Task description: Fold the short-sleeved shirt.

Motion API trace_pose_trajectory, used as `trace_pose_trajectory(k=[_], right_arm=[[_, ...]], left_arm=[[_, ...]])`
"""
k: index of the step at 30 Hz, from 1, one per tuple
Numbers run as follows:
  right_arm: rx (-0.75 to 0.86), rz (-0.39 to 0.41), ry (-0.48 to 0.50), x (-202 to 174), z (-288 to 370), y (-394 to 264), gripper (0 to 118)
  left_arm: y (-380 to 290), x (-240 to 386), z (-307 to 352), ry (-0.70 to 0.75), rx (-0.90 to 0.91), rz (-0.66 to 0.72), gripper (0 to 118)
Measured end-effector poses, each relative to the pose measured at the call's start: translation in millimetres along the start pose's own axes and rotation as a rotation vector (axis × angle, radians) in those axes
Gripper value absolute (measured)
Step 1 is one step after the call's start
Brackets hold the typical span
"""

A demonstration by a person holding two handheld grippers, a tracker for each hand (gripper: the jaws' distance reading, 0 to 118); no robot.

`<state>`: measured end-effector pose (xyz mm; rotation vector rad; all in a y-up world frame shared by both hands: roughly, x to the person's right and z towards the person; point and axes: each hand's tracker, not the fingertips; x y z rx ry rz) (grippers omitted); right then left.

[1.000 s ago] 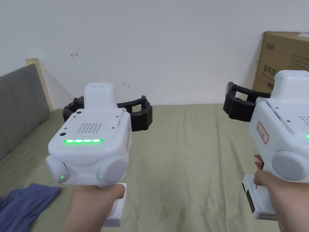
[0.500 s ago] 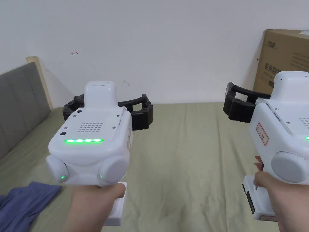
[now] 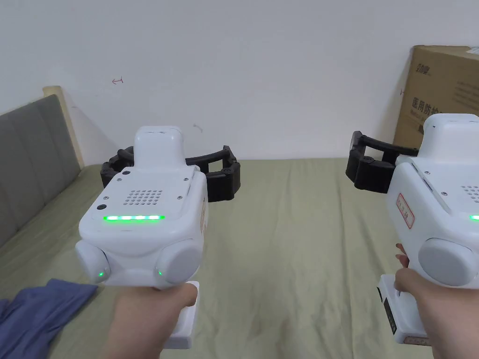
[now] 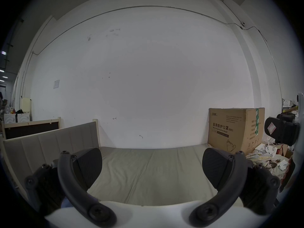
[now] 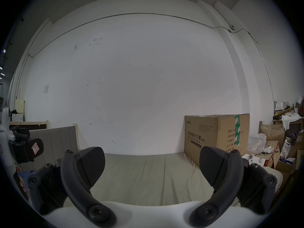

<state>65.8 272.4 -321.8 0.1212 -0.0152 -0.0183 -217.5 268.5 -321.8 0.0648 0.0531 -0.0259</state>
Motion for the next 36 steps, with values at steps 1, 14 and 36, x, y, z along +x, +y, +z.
trace_pose_trajectory(k=[1, 14, 36], right_arm=[[0.0, 0.0, 0.0, -0.1, -0.2, 0.3, 115], [0.006, 0.014, -0.003, -1.3, -1.1, 0.1, 115], [-0.017, -0.002, -0.015, 2.4, -5.4, -4.7, 115]], left_arm=[[0.0, -0.1, -0.1, -0.001, -0.001, 0.001, 118], [1.8, 1.0, -1.7, 0.016, -0.011, -0.007, 118], [-1.6, 6.1, -3.9, 0.015, -0.021, -0.025, 118]])
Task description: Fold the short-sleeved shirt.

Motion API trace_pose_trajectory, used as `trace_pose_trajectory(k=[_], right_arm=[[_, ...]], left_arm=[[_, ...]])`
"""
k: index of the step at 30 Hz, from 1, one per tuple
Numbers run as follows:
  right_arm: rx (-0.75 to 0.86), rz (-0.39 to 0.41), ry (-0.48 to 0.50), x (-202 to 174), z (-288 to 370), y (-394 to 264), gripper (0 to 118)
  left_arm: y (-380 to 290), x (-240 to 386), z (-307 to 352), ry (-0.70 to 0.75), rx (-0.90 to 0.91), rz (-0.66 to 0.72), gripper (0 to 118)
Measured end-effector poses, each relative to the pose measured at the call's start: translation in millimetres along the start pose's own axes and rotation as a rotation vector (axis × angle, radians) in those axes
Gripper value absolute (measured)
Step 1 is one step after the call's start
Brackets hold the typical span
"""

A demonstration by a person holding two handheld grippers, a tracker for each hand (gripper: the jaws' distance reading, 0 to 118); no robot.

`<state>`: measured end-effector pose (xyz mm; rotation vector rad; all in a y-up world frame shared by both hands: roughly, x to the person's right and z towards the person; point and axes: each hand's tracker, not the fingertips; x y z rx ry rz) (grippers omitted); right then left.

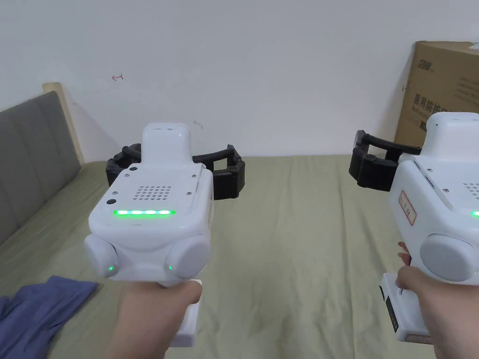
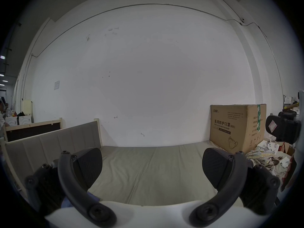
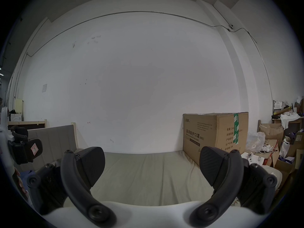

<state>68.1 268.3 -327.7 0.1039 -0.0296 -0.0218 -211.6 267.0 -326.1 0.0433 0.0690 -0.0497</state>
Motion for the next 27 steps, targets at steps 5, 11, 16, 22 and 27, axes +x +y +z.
trace_pose_trajectory(k=[5, 11, 16, 22, 27], right_arm=[[-0.005, 0.012, 0.002, -1.2, -0.9, -1.7, 115], [-0.002, -0.01, 0.002, -1.0, -0.4, -2.2, 115], [0.003, -0.007, -0.007, -0.9, 0.9, -4.2, 115], [-0.004, 0.026, -0.019, -1.4, 0.5, -6.4, 115], [-0.001, 0.032, -0.014, -1.5, 1.2, -6.7, 115]], left_arm=[[1.4, 0.4, 0.3, 0.007, 0.009, -0.013, 118], [-0.4, 2.6, 0.4, 0.011, 0.01, -0.022, 118], [-1.2, 5.6, 1.5, 0.006, 0.01, -0.041, 118], [-2.1, 6.1, -0.7, -0.002, -0.005, -0.026, 118], [-3.7, 4.4, -1.7, -0.009, -0.012, -0.009, 118]])
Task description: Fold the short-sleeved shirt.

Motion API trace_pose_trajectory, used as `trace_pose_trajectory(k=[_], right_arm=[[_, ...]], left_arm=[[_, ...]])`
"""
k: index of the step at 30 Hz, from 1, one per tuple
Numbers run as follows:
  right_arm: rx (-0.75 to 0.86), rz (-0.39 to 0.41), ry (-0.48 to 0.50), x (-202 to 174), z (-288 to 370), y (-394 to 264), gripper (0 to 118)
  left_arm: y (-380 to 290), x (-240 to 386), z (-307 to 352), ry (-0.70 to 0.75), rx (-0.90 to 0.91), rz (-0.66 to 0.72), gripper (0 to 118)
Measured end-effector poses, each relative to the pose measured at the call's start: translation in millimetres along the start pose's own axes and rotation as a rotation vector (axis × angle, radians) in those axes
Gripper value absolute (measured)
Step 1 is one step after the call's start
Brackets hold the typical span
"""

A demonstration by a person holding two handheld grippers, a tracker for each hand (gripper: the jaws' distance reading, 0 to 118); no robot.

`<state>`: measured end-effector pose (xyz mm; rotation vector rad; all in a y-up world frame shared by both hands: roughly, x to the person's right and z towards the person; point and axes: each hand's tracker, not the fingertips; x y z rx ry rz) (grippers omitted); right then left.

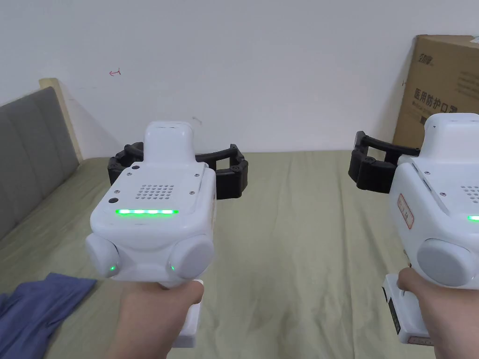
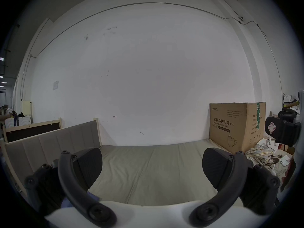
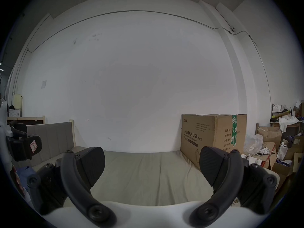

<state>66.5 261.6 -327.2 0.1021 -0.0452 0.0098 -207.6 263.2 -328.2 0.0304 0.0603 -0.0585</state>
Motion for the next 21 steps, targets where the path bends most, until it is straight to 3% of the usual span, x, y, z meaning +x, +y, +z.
trace_pose_trajectory(k=[15, 17, 19, 20, 21], right_arm=[[0.01, 0.031, 0.014, -3.3, 1.8, -0.4, 114], [0.011, 0.03, 0.018, -2.9, 2.0, -0.7, 106], [0.016, 0.025, 0.031, -2.1, 3.0, -1.8, 102], [0.018, 0.026, 0.033, -2.3, 3.0, -2.6, 78], [0.007, 0.035, 0.022, -3.1, 0.8, -3.3, 25]], left_arm=[[-2.8, 4.7, -1.2, -0.014, -0.006, -0.053, 117], [-2.9, 4.9, 0.0, -0.015, -0.003, -0.054, 98], [-2.2, 4.9, 2.1, -0.008, 0.009, -0.05, 91], [-1.4, 4.5, 1.7, -0.009, 0.007, -0.048, 63], [-0.7, 3.8, -0.5, -0.008, -0.008, -0.042, 17]])
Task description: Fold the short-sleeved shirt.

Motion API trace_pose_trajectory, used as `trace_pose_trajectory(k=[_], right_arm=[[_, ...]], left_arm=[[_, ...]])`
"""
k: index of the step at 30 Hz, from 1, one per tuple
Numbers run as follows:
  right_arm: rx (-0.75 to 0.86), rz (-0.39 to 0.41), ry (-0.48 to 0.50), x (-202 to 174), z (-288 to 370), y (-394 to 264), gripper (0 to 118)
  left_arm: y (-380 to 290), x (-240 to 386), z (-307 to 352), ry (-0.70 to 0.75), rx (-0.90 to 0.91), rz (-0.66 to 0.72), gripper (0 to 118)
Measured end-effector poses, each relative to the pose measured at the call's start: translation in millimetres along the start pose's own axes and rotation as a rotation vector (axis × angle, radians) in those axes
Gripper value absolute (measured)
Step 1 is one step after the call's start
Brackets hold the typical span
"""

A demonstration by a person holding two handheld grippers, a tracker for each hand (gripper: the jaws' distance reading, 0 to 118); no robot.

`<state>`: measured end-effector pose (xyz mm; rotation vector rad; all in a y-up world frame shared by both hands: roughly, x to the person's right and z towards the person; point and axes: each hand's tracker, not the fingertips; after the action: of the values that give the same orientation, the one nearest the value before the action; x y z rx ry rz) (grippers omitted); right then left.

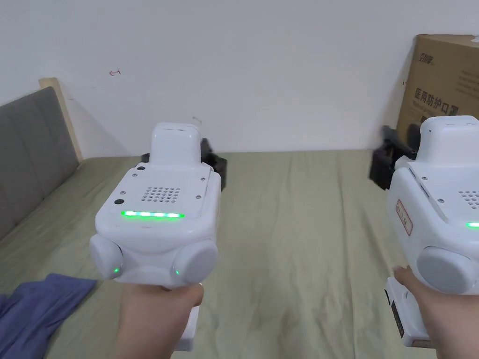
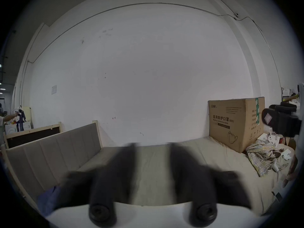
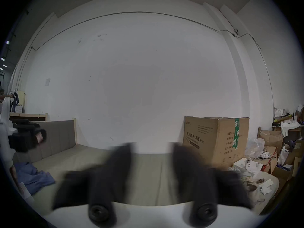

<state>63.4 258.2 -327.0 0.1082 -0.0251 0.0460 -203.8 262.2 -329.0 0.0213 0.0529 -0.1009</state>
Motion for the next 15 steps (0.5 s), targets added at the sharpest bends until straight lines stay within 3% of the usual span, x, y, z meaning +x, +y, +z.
trace_pose_trajectory(k=[1, 4, 11, 15], right_arm=[[-0.054, 0.025, -0.038, 0, -4, -1, 0], [-0.098, -0.034, 0.003, 3, -8, -7, 0], [-0.104, -0.014, -0.025, 0, -12, -13, 0], [-0.107, -0.052, 0.004, -27, -21, -20, 0]], left_arm=[[-1, -2, -2, 0.0, -0.031, 0.013, 0], [-7, -8, -6, -0.045, -0.066, 0.084, 0], [-19, -9, -8, -0.005, -0.088, 0.02, 0], [-26, -45, 4, 0.06, -0.086, 0.009, 0]])
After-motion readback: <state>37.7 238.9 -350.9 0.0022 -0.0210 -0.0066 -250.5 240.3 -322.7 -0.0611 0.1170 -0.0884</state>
